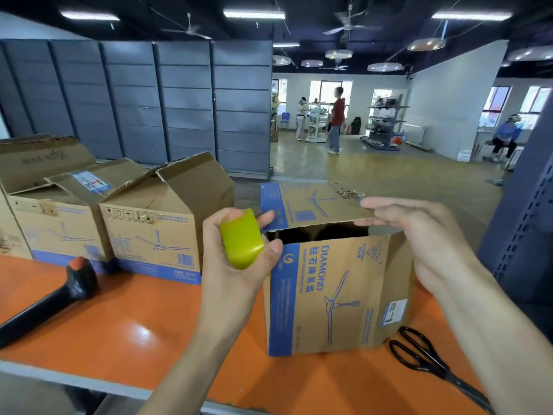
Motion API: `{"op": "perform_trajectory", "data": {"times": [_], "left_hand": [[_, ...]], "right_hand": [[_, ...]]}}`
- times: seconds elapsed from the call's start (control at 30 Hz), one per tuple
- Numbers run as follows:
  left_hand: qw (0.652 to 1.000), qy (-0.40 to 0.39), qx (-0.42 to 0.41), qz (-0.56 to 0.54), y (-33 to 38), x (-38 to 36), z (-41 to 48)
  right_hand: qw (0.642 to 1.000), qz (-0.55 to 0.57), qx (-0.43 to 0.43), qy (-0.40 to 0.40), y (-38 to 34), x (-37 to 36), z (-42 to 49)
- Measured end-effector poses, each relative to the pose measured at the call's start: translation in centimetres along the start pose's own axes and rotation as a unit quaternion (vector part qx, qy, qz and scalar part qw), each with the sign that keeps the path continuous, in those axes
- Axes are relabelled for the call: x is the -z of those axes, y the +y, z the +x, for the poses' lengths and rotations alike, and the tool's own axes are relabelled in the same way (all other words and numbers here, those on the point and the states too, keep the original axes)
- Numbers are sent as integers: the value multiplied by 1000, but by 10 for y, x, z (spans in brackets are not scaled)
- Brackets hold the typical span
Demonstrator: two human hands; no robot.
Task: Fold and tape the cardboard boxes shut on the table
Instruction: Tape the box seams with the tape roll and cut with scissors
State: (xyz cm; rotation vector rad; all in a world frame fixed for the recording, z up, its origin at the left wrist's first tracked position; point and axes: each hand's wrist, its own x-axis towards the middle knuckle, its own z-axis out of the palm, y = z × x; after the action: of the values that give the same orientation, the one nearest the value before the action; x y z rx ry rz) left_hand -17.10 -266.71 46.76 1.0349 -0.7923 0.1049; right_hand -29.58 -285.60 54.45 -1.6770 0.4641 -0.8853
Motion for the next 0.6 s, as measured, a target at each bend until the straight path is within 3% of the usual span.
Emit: {"op": "perform_trajectory", "data": {"times": [0.17,0.27,0.4,0.6], "left_hand": [[999,-9,9,30,4,0,7],[997,-31,3,69,7,0,12],[997,-32,10,70,9,5,18],[993,-44,3,111,17,10,31]], "right_hand": [[999,-52,10,2,3,-3,-5],[988,-150,35,0,7,-7,-10],[939,-322,120,-19,14,-12,-28],[895,-368,247,-52,15,-37,-53]]}}
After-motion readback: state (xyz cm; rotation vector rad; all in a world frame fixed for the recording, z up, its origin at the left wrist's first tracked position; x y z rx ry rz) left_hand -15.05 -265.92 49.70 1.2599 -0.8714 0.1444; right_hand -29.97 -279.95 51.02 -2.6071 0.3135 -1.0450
